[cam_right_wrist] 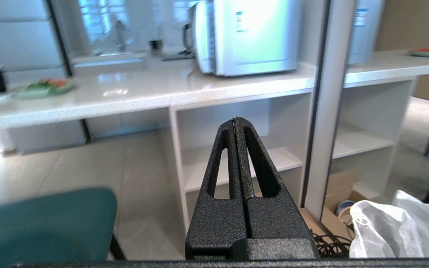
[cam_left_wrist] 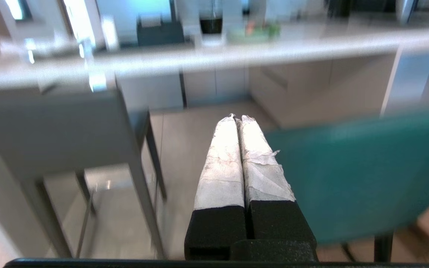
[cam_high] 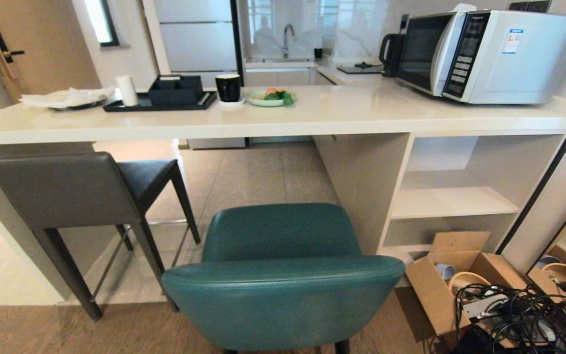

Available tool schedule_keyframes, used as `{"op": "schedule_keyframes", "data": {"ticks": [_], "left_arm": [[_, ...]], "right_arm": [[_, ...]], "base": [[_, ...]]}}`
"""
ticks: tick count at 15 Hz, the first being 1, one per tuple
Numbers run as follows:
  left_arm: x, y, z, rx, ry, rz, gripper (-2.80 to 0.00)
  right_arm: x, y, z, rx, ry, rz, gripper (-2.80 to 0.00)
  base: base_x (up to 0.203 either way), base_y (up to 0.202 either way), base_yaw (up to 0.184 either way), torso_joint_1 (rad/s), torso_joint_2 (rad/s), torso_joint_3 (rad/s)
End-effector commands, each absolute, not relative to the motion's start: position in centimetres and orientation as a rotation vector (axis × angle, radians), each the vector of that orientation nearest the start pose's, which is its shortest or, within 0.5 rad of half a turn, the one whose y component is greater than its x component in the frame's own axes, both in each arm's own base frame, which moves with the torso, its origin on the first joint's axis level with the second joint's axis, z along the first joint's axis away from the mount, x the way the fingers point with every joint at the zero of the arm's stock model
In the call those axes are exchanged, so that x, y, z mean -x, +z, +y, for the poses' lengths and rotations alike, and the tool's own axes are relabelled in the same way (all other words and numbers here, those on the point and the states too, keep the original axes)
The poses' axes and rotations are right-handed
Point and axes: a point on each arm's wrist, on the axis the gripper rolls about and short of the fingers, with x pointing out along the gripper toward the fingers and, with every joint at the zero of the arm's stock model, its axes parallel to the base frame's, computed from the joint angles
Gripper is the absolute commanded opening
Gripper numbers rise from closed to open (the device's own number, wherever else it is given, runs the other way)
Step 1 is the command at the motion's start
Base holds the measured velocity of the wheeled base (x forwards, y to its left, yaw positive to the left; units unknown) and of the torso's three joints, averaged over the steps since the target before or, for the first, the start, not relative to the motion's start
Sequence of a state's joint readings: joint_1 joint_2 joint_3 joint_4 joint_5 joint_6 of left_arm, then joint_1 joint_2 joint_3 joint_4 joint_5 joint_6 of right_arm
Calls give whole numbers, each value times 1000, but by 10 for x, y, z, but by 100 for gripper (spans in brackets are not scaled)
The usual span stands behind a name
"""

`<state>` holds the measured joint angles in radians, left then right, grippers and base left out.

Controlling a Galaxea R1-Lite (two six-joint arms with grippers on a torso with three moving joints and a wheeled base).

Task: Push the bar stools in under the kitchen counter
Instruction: Pull the gray chair out from under the dining table

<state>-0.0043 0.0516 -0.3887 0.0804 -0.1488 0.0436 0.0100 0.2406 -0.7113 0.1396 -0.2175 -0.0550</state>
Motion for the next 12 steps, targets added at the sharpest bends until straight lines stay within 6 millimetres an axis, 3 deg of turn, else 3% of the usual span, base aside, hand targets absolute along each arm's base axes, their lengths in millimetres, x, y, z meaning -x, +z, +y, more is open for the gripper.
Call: {"op": "schedule_keyframes", "data": {"ticks": [1,3,6,12], "left_arm": [[60,153,-3,-60,-130,-244,-280],[45,127,-2,-79,-80,-144,-280],[28,97,-1,-115,-60,-120,-280],[21,82,-1,-56,-64,-115,-280]], "right_arm": [[92,227,-5,30,-175,-333,-280],[96,188,-3,45,-127,-252,-280],[67,148,-3,-10,-97,-99,-280],[28,89,-3,30,-105,-34,-280]], "base": [[0,0,0,0,0,0],[0,0,0,0,0,0],[0,0,0,0,0,0],[0,0,0,0,0,0]]}}
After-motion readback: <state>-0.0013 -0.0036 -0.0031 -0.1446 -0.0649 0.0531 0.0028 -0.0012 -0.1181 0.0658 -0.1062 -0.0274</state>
